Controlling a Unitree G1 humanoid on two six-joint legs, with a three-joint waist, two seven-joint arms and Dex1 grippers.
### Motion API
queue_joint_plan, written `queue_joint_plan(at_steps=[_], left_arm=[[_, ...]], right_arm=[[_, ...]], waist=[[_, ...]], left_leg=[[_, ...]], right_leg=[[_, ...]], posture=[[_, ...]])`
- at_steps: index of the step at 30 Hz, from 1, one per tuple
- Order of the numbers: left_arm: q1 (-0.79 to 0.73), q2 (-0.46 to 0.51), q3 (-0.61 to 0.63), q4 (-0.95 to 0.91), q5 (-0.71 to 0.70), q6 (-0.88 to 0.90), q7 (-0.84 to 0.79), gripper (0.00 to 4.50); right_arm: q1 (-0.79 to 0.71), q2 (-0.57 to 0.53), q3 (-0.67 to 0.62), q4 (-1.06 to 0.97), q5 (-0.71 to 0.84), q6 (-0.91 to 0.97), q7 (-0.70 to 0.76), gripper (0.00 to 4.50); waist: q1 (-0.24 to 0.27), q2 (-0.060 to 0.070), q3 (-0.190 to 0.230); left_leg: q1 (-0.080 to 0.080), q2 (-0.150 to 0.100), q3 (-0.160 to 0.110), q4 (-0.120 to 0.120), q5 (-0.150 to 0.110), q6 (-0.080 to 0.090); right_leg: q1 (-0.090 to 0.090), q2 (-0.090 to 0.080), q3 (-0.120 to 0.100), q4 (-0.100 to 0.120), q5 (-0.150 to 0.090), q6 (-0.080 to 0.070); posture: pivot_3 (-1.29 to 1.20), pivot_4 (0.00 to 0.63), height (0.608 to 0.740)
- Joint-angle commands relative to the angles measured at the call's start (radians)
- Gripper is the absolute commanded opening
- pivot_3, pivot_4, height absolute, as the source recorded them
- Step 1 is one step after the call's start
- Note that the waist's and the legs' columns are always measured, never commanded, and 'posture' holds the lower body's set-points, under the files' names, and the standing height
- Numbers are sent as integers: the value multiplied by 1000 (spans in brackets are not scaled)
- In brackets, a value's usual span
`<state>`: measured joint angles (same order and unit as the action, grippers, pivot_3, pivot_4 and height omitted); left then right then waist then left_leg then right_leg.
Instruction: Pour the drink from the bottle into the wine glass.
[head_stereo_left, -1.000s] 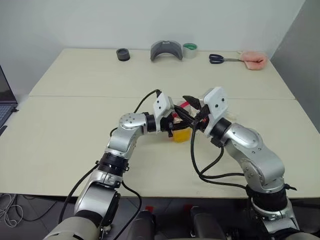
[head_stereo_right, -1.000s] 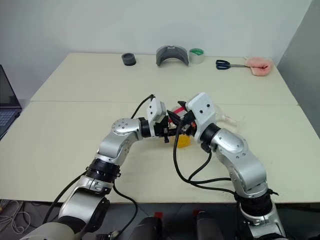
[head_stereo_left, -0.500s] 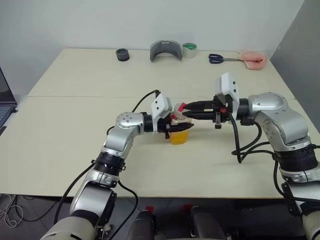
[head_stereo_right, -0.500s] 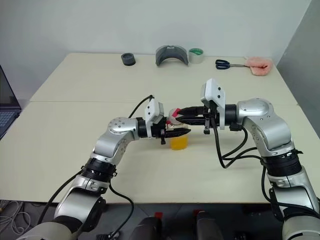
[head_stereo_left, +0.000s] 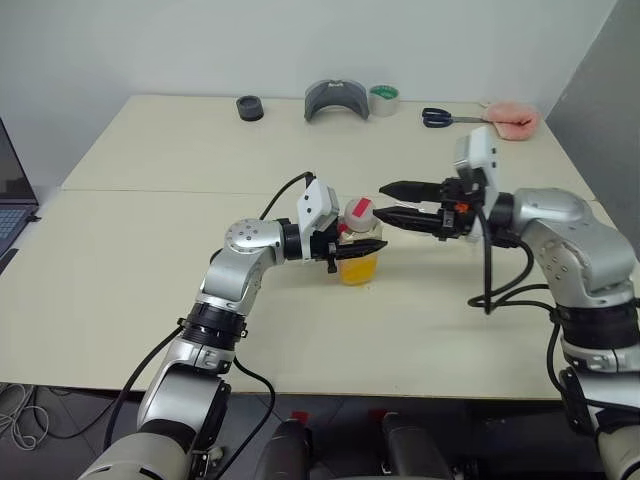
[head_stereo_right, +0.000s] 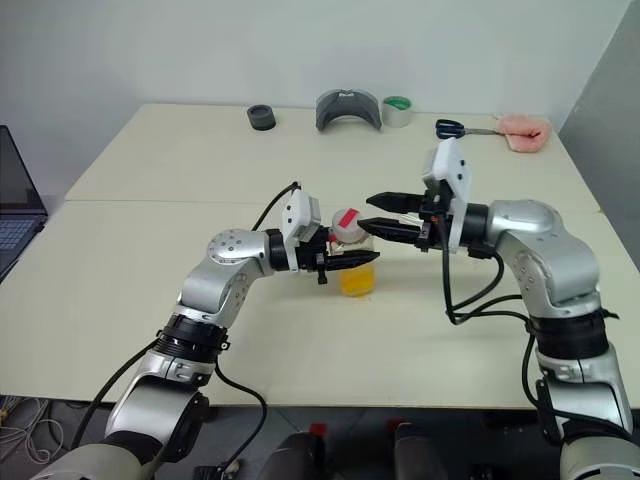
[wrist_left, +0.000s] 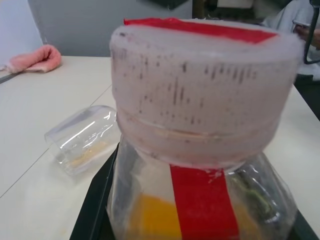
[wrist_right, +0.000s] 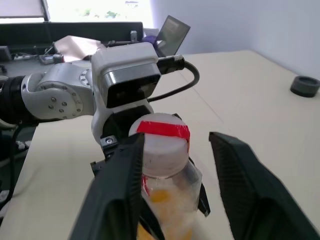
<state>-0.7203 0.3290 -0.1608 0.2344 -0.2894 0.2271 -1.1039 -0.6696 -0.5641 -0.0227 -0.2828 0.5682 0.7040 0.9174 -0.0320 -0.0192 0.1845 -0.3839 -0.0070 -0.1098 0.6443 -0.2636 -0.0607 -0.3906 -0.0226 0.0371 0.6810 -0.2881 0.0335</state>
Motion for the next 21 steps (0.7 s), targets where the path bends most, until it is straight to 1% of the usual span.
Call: queue_joint_plan(at_steps=[1, 5, 8, 11, 16, 21], left_arm=[[-22, 0, 22, -41, -22, -9, -2, 1709], [-29, 2, 20, -27, -20, -10, -6, 1709], [-36, 0, 18, -15, -18, -12, -8, 1709], [-41, -5, 14, -9, -16, -13, -8, 1709], [-42, -9, 11, -7, -15, -15, -7, 1709], [-36, -10, 11, -14, -14, -13, -1, 1709]], right_arm=[[47, 49, -14, -163, 7, 39, -159, 3566], [122, 173, 34, -268, -67, 53, -388, 3578], [146, 228, 70, -279, -129, 41, -483, 3578], [150, 252, 90, -275, -153, 29, -519, 3578], [152, 260, 118, -276, -172, 24, -530, 3578], [160, 280, 155, -295, -157, 46, -537, 3578]], waist=[[-2, 0, 0], [-3, 0, 0], [-2, 0, 0], [-1, 0, 0], [-1, 0, 0], [-2, 0, 0]], left_leg=[[0, 0, 0, 0, 0, 0], [1, 0, 0, 0, 0, 0], [1, 0, 1, 0, 0, 0], [0, 0, 0, 0, 0, 0], [0, 0, 1, 0, 0, 0], [1, 0, 1, 0, 0, 0]], right_leg=[[0, 0, 0, 0, 0, 0], [0, 2, 0, 1, 0, 0], [-1, 2, 1, 1, 0, 0], [-1, 1, 0, 1, 0, 0], [-1, 2, 0, 1, 0, 0], [-1, 2, 0, 1, 0, 0]], posture=[[0, 150, 740], [0, 150, 740], [0, 150, 740], [0, 150, 740], [0, 150, 740], [0, 150, 740]])
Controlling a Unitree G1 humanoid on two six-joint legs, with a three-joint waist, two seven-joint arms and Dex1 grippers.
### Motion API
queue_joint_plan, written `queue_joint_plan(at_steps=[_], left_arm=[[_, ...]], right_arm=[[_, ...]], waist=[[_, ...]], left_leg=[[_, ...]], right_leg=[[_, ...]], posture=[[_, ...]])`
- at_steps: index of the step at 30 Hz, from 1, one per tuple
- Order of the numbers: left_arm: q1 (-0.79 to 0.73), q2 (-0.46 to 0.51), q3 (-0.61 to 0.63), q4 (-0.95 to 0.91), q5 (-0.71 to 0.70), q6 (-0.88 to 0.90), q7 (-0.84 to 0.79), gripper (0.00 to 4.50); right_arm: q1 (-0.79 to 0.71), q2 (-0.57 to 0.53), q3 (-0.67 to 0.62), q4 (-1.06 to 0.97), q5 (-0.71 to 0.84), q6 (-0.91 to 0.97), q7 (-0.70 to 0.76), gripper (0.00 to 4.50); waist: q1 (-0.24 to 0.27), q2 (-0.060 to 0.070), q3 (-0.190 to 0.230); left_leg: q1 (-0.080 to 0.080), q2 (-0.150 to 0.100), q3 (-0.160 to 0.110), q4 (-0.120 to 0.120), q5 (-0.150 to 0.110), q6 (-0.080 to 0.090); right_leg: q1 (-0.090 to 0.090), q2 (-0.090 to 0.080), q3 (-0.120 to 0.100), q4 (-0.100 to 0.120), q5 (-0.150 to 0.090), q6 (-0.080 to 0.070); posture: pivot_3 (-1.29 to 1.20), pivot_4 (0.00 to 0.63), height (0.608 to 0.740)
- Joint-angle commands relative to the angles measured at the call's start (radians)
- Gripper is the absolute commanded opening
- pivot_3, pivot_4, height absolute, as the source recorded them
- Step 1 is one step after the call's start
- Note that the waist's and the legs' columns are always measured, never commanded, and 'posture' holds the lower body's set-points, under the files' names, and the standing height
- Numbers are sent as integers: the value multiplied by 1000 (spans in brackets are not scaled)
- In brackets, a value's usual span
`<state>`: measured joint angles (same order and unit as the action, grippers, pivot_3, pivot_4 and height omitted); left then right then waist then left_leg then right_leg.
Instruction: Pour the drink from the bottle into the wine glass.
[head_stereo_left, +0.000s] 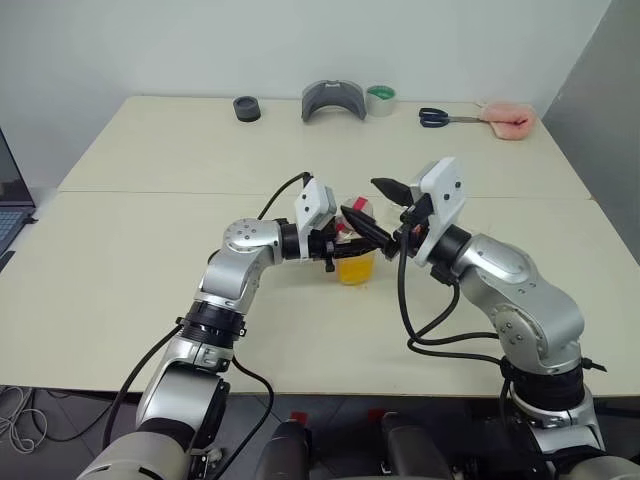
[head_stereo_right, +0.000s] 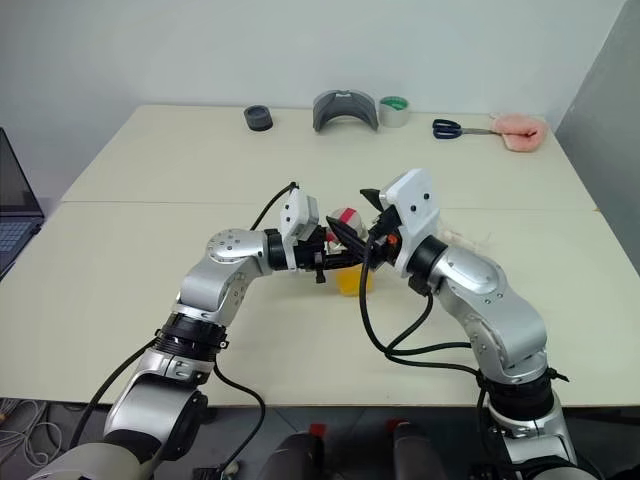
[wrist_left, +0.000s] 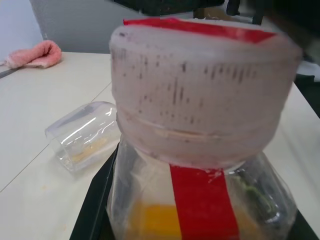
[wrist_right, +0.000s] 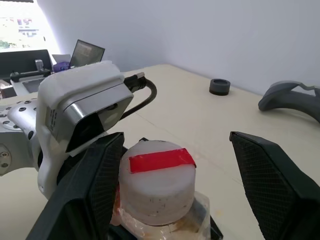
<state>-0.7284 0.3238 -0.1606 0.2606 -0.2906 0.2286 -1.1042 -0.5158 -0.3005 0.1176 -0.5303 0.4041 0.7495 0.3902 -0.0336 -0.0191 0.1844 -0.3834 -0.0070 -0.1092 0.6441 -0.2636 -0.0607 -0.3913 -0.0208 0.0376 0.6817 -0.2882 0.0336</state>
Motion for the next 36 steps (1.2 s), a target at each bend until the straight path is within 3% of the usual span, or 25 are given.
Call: queue_joint_plan(at_steps=[1, 14, 17, 20, 24, 28, 33, 36], left_arm=[[-26, -5, 11, -43, -12, -13, 0, 1709], [-21, -4, 8, -47, -7, -19, 1, 1709], [-19, -3, 7, -48, -7, -20, 0, 1709], [-18, -1, 6, -48, -6, -20, -2, 1709], [-13, 1, 5, -52, -7, -17, -5, 1709], [-15, 5, 4, -56, -16, -11, -23, 1708], [-27, 28, 1, -71, -38, 1, -101, 1705], [-30, 30, 5, -72, -34, -7, -112, 1702]], right_arm=[[7, 20, 20, -50, 9, 5, -12, 3578], [-3, 73, 30, -19, -30, -9, -59, 3578], [0, 72, 35, -17, -38, -12, -57, 2980], [2, 71, 37, -16, -39, -14, -55, 1966], [4, 65, 45, -15, -38, -27, -35, 1874], [-13, 2, 61, 13, -11, -145, 138, 1874], [-192, -188, 72, 306, 58, -250, 612, 1874], [-262, -194, 71, 395, 113, -205, 705, 1874]], waist=[[0, 0, 0], [0, 0, 0], [0, 0, 0], [0, 0, 0], [0, 0, 0], [0, 0, 0], [-8, 0, 0], [-10, 0, 0]], left_leg=[[0, 0, 0, 0, 0, 0], [0, 0, 0, 0, 0, 0], [0, 0, 0, 0, 0, 0], [0, 0, 0, 0, 0, 0], [0, 0, 0, 0, 0, 0], [0, 0, 0, 0, 0, 0], [1, 0, 1, 0, 0, 0], [2, 1, 0, 0, 0, 0]], right_leg=[[0, 0, 0, 0, 0, 0], [0, 0, 0, 0, 0, 0], [0, 0, 0, 0, 0, 0], [0, 0, 0, 0, 0, 0], [0, 0, 0, 0, 0, 0], [0, 0, 0, 0, 0, 0], [1, 1, 0, -1, 0, 1], [1, 2, -1, -1, 0, 0]], posture=[[0, 150, 740], [0, 150, 740], [0, 150, 740], [0, 150, 740], [0, 150, 740], [0, 150, 740], [0, 150, 740], [0, 150, 740]])
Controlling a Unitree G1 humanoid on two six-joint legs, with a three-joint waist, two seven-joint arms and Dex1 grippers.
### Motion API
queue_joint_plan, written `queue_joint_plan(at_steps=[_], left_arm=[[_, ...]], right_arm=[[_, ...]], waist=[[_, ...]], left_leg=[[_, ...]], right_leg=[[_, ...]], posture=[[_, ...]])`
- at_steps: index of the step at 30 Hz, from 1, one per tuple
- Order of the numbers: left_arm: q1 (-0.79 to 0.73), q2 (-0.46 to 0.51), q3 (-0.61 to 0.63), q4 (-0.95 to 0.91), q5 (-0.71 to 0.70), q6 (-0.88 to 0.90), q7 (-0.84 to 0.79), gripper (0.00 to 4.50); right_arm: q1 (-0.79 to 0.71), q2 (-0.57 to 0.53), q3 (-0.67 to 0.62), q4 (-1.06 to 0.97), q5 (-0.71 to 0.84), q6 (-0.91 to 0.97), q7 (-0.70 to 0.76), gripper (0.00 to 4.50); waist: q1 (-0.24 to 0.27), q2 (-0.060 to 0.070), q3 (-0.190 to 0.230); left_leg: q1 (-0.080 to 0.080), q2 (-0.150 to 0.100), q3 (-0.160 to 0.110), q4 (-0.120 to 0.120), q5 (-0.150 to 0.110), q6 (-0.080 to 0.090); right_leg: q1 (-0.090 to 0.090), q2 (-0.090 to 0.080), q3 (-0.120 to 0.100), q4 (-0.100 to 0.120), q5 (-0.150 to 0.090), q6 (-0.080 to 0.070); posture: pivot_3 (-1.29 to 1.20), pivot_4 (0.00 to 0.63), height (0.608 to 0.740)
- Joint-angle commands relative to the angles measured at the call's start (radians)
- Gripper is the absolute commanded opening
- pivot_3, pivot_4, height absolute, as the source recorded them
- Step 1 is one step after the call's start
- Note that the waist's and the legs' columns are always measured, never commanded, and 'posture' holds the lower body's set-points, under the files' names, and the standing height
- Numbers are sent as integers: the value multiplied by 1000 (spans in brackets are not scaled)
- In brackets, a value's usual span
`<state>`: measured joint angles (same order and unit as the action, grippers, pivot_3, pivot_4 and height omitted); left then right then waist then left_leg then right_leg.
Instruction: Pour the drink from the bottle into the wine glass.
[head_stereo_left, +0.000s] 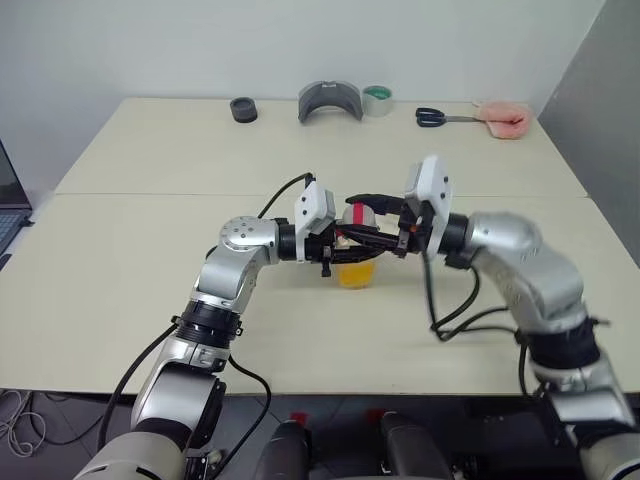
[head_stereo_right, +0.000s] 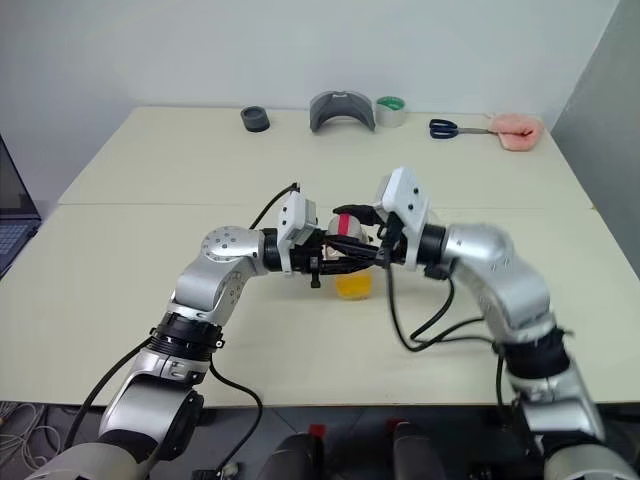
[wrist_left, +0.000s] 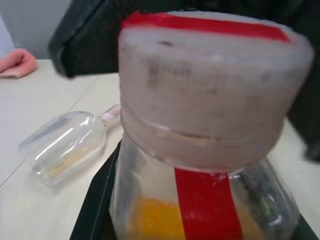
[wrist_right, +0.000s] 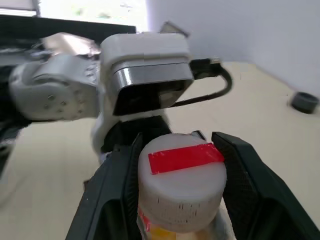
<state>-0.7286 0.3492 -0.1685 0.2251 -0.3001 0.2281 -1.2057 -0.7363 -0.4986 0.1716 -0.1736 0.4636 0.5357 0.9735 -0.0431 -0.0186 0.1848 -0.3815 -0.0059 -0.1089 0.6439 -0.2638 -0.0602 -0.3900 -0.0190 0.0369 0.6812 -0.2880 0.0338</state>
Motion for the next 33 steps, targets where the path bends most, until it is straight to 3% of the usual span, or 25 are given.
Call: queue_joint_plan(at_steps=[1, 4, 10, 12, 20, 33], left_arm=[[-29, 5, 13, -38, -23, -7, -11, 1700], [-20, 1, 19, -54, -27, 2, 0, 1698], [-8, 2, 26, -74, -37, 14, 18, 1696], [-4, 4, 29, -81, -44, 22, 20, 1696], [-10, 37, 34, -62, -66, 52, -20, 1695], [-26, 47, 26, -34, -61, 46, -64, 1695]], right_arm=[[-49, 10, 15, 55, 48, 6, 120, 1874], [-46, 32, -15, 67, 40, 11, 67, 1874], [-2, 47, -75, -20, 51, 42, -38, 4052], [20, 46, -100, -74, 76, 78, -77, 4500], [171, 88, -104, -328, 75, 118, -263, 4500], [156, 113, -62, -247, -77, 33, -366, 4500]], waist=[[-1, 0, 0], [-1, 0, 0], [3, 0, 0], [6, 0, 0], [4, 0, 0], [3, 0, 0]], left_leg=[[0, 0, 0, 0, 0, 0], [-1, -1, 0, 0, 0, 0], [-2, -1, 0, 1, 0, 0], [-2, -1, -1, 1, 0, 0], [-2, -1, 0, 0, 0, 0], [-1, -1, 0, 0, 0, 0]], right_leg=[[0, 0, 0, 0, 0, 0], [-1, -1, 0, 0, 0, 0], [-1, -3, 1, 0, 0, 0], [-1, -3, 1, 0, 0, 0], [-1, -2, 1, 0, 0, 0], [-1, -2, 1, 0, 0, 0]], posture=[[0, 150, 740], [0, 150, 740], [0, 150, 740], [0, 150, 740], [0, 150, 740], [0, 150, 740]])
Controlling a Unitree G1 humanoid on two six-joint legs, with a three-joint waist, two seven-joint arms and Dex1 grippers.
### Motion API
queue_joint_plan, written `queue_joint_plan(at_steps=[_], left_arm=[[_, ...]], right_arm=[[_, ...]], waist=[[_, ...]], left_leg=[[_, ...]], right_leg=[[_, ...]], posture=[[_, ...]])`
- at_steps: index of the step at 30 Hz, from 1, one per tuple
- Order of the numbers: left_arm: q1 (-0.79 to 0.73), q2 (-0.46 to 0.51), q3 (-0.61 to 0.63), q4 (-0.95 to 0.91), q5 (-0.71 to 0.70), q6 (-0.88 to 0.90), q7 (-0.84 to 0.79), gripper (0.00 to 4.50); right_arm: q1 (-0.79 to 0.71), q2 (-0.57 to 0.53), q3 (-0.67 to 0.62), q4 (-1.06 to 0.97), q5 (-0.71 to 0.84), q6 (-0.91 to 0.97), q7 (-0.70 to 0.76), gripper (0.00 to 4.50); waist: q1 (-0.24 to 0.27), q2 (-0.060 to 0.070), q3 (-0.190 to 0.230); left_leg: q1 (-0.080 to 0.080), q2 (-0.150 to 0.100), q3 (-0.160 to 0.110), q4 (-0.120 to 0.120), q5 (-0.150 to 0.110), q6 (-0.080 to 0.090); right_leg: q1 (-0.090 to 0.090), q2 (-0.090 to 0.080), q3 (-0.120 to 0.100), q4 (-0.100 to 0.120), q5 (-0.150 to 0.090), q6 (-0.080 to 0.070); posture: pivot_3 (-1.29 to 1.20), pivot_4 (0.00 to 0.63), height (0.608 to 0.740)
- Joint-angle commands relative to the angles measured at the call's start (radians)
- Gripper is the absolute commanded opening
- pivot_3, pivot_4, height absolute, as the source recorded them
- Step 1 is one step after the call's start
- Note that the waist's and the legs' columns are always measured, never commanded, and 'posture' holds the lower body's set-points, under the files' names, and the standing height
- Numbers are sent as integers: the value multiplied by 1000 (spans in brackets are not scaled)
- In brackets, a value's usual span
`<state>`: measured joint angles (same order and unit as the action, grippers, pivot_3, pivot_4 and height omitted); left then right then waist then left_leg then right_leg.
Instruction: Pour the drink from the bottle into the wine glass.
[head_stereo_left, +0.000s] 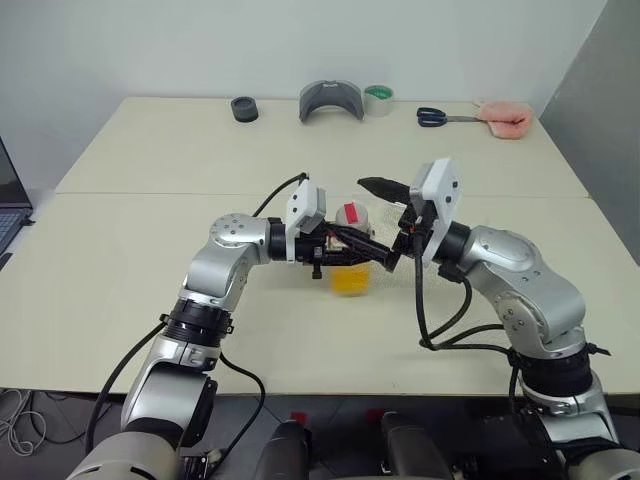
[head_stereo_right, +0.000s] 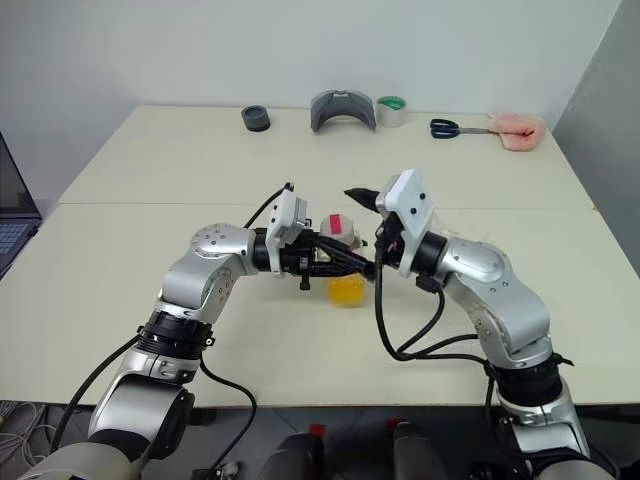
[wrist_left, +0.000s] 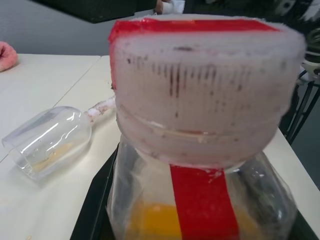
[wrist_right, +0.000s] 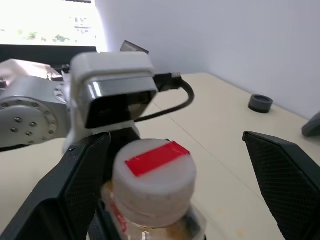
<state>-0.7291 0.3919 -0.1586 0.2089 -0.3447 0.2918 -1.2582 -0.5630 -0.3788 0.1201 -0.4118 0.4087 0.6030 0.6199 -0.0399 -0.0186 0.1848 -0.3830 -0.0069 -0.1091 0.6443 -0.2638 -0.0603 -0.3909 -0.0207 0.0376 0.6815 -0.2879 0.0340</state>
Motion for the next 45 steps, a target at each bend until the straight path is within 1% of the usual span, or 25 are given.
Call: queue_joint_plan(at_steps=[1, 15, 45], left_arm=[[-22, 5, 16, -19, -16, -19, -11, 1695], [-6, 3, 16, -24, -9, -28, 4, 1695], [-14, 11, 16, -25, -2, -24, 10, 1695]], right_arm=[[-16, -10, -14, -5, -26, -36, -13, 4500], [13, -58, -50, -33, -8, -19, -21, 4500], [34, -83, -52, -70, 34, 4, -8, 4500]], waist=[[0, 0, 0], [0, 0, 0], [0, 0, 0]], left_leg=[[0, 0, 0, 0, 0, 0], [0, 0, 0, 0, 0, 0], [0, 0, 0, 0, 0, 0]], right_leg=[[0, 0, 0, 0, 0, 0], [0, 0, 0, 0, 0, 0], [0, 0, 0, 0, 0, 0]], posture=[[0, 150, 740], [0, 150, 740], [0, 150, 740]])
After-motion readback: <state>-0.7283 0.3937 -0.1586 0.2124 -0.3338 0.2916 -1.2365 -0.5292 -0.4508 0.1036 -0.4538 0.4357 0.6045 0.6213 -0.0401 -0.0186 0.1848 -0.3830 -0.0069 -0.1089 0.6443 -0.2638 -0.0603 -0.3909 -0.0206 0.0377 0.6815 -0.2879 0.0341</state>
